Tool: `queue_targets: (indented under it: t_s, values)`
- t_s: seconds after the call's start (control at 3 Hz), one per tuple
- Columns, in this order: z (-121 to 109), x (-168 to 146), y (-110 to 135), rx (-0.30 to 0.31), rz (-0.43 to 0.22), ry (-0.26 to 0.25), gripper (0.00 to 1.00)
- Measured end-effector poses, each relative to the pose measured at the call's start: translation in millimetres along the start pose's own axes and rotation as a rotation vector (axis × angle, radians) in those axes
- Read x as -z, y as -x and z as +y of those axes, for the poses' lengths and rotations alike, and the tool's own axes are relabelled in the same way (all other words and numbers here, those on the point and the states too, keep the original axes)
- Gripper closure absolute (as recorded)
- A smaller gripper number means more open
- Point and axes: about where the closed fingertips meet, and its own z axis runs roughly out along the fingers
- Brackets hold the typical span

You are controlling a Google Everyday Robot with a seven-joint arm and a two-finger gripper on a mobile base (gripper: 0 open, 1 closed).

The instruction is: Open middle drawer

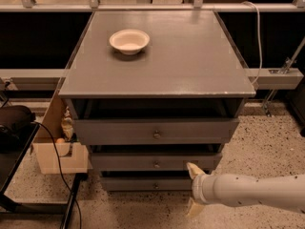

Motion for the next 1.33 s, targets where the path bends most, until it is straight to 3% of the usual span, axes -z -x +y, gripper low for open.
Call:
queue_targets:
  t_s: [1.33]
  values:
    - [-34,-39,-19,0.037,-0.118,-0.057,0.0]
